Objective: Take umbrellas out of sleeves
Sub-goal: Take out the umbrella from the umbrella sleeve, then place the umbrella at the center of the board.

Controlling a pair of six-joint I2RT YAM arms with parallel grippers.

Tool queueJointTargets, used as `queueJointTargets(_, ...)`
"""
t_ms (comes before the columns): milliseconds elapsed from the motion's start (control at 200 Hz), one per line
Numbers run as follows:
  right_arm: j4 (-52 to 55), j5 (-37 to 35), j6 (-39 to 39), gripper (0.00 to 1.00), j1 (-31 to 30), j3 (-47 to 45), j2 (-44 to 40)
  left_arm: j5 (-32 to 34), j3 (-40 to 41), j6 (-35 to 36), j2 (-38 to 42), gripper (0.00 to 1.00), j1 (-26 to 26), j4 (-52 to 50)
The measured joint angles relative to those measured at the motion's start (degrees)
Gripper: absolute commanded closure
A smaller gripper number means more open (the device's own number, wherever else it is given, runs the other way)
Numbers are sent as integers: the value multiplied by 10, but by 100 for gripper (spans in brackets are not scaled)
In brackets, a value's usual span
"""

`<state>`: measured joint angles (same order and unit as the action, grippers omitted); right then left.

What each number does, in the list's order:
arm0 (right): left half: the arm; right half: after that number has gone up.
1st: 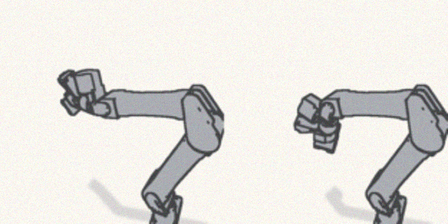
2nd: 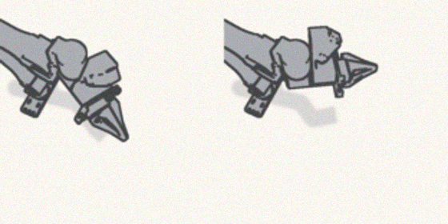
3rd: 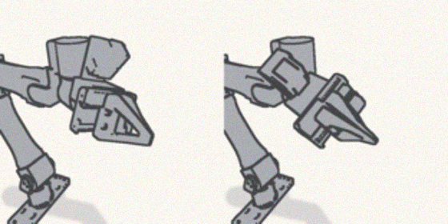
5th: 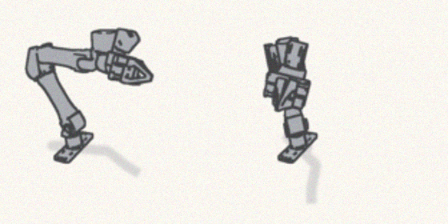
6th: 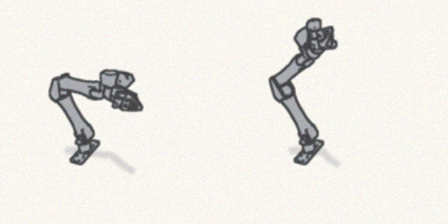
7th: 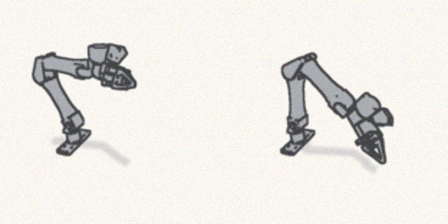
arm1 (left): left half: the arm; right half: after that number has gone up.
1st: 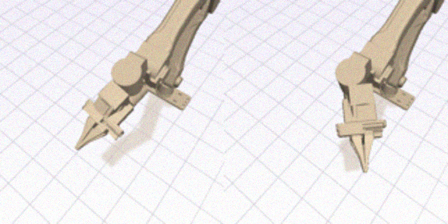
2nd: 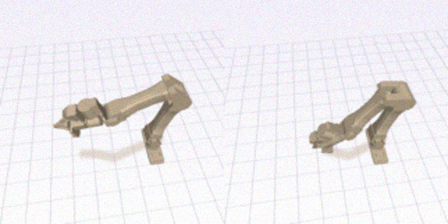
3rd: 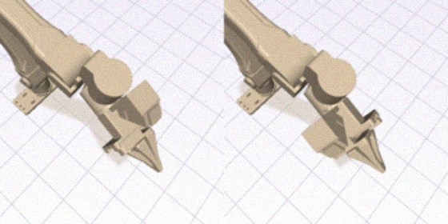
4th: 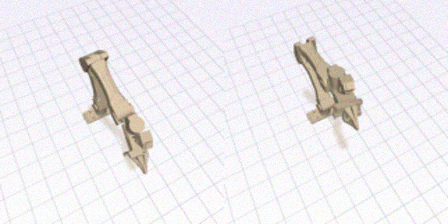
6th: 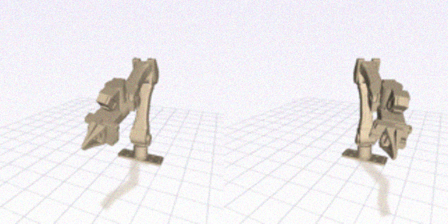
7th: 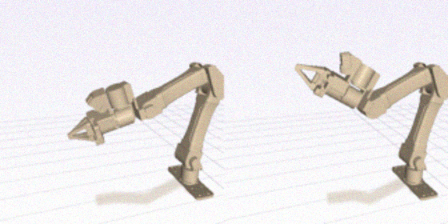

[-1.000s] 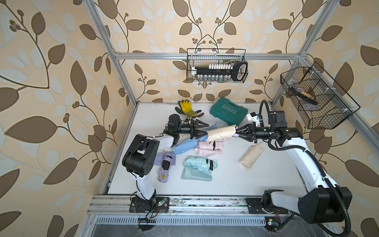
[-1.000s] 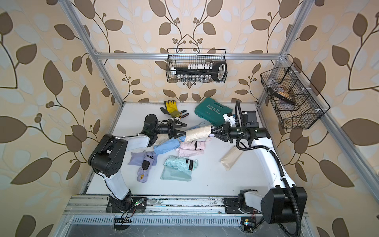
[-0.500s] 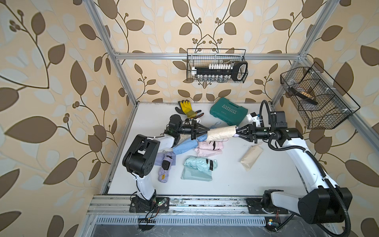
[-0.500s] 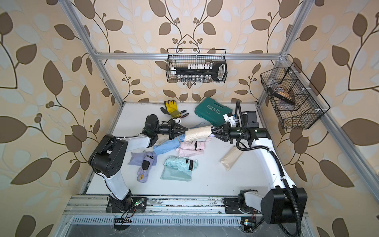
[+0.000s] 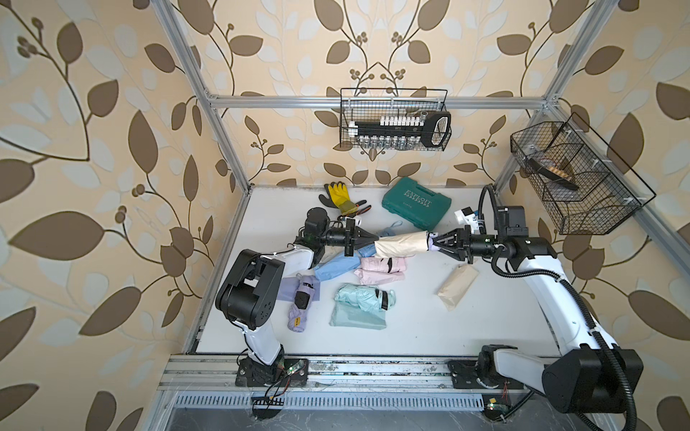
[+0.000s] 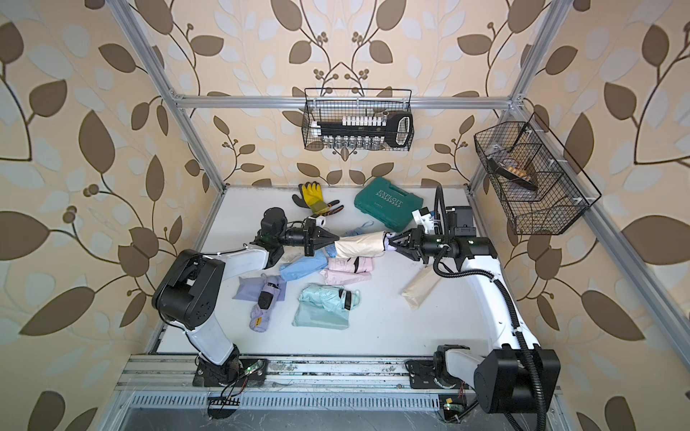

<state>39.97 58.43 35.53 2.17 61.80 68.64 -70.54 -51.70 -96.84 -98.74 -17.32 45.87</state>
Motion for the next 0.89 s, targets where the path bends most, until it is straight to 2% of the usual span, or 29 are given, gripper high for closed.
queueJointTargets(125,11,-13,-9,95,11,-5,-3,1,13,41,10,100,39,-55)
queueJointTargets(250,24,-30,-18,95,21,-5,-5,2,16,70,11,100,57,-92)
queueJointTargets(365,55,-56,-38,96,33,-2,-5,3,19,85,11,100,57,-108)
queueJointTargets(610,159,-161,-94,96,58,52,0,16,25,128,11,100,58,-164)
queueJointTargets(895,199,-197,-125,96,58,61,5,37,-8,159,10,100,58,-223)
